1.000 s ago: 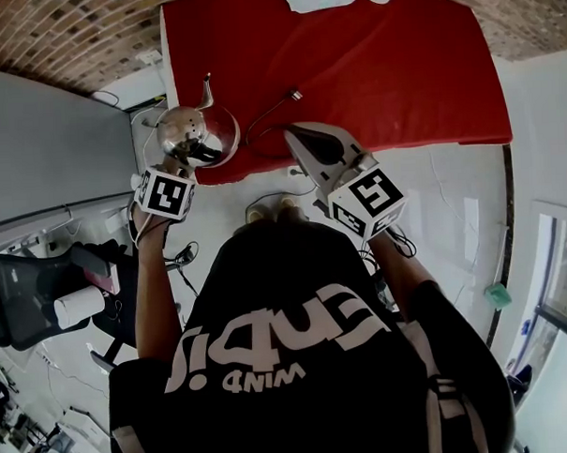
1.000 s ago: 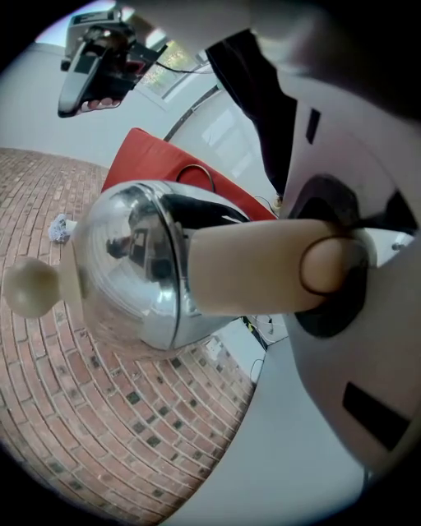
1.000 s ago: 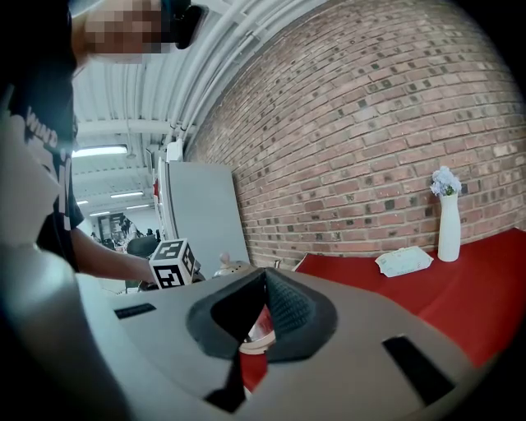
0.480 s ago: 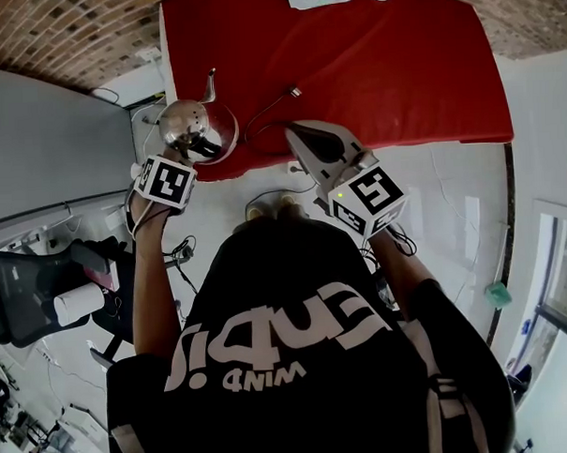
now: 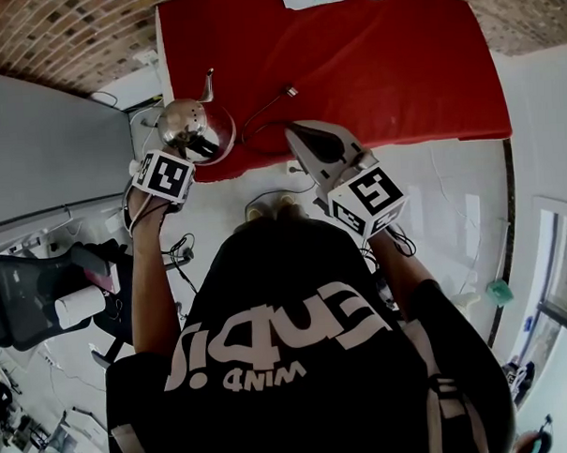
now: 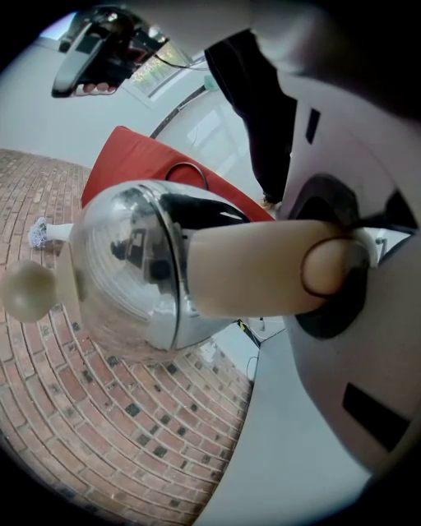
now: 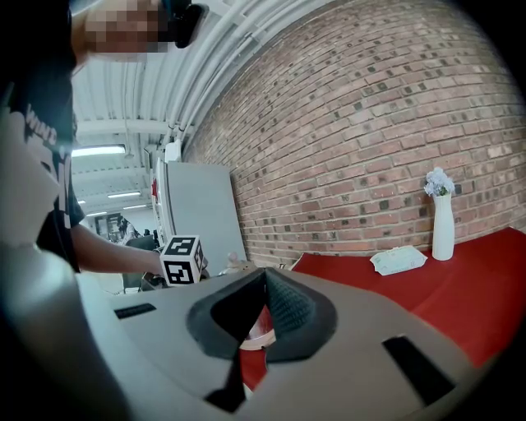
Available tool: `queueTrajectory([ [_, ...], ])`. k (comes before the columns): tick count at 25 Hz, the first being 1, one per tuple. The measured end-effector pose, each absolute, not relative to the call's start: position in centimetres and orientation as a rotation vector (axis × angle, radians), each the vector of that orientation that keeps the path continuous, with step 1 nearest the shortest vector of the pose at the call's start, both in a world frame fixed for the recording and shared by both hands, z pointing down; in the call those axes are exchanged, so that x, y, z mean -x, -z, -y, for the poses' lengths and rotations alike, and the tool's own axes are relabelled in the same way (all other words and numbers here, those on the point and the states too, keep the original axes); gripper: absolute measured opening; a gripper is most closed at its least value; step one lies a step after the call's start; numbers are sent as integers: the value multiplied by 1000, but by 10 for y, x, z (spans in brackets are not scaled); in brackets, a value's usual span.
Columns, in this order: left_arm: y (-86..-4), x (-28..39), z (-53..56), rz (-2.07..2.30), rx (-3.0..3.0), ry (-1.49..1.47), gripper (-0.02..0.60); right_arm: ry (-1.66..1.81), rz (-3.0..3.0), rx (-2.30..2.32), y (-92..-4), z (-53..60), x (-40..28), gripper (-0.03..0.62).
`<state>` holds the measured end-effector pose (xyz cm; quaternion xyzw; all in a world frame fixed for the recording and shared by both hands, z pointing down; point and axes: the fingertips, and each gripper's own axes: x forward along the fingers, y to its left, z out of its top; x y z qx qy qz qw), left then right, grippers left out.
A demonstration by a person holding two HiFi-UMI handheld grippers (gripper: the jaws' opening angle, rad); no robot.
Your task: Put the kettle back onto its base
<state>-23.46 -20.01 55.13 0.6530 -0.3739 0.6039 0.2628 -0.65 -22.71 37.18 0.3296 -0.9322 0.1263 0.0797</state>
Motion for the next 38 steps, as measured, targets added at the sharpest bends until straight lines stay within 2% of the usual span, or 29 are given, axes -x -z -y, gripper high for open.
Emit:
queueTrajectory([
  [7,-551,232,197,998,-1788,-1600,75,-374,2796,-971,-371,224,8,21],
  [9,-551,226,192,972,-1789,-1540,158,-371,2798,-968,-370,223,8,21],
  [10,-550,225,191,969,-1793,-1520,163,-369,2798,-968,-370,223,9,21],
  [21,-514,230,192,1075,-1862,-1437,144,-365,2804,-943,-371,221,9,20],
  [38,-468,243,182,1373,-1882,-1263,158,-351,2854,-765,-370,215,21,20],
])
